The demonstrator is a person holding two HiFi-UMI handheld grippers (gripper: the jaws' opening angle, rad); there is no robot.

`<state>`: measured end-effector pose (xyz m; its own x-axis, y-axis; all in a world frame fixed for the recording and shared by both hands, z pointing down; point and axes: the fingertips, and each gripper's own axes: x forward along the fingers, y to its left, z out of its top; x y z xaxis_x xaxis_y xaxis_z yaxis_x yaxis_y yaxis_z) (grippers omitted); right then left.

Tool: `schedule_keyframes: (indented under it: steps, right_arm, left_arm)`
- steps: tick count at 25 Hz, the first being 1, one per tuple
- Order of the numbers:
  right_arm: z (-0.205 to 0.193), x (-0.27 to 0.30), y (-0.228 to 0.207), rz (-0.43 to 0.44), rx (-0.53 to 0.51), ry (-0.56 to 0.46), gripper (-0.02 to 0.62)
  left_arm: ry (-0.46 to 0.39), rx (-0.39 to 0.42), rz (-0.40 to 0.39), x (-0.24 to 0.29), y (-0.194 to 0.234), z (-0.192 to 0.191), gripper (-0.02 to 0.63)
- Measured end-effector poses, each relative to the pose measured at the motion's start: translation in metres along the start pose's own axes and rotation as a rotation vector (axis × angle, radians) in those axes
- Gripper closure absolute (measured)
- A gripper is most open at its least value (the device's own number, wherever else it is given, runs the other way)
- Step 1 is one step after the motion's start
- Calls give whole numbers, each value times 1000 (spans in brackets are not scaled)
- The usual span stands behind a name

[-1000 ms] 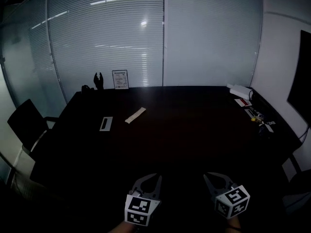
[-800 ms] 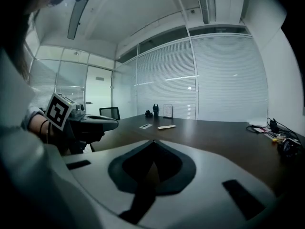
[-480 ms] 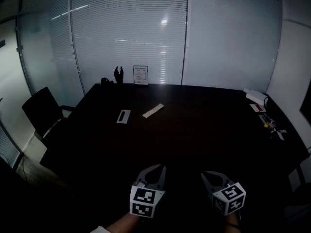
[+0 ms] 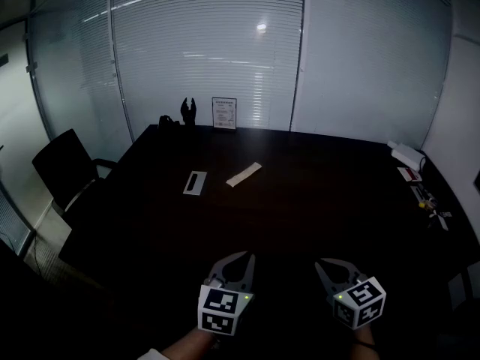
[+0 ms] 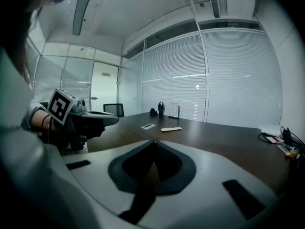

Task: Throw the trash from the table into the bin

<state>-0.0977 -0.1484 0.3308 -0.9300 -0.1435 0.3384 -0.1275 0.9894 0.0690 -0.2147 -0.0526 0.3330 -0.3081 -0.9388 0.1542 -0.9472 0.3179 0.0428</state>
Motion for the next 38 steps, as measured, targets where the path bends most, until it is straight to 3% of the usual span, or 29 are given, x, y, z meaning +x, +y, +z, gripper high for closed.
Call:
schedule_keyframes:
  steps: [11, 19, 22, 26, 29, 32, 35, 38]
  right_arm:
    - [89, 174, -22, 13, -133, 46, 589]
    - [116, 285, -47, 127, -296, 161, 588]
    - [125, 332, -57, 246, -373, 220, 588]
    - [115, 397, -69, 428, -506, 329, 586]
    - [91, 445, -79, 535, -584, 416, 495]
    - [68, 487, -96, 591, -653, 495, 466]
    - [38, 526, -108, 631, -749, 572, 379]
    - [12, 556, -108, 701, -847, 641, 359]
  left_arm:
    - [8, 14, -4, 75, 160, 27, 607]
    - [44, 25, 25, 112, 236, 26, 607]
    - [72, 36, 55, 131, 256, 22, 607]
    - [103, 3, 101, 166, 278, 11, 607]
    - [119, -18, 146, 189, 295, 7, 607]
    - [133, -35, 178, 214, 311, 3, 607]
    - [154, -53, 203, 236, 326, -8, 607]
    - [173, -66, 228, 254, 342, -19, 607]
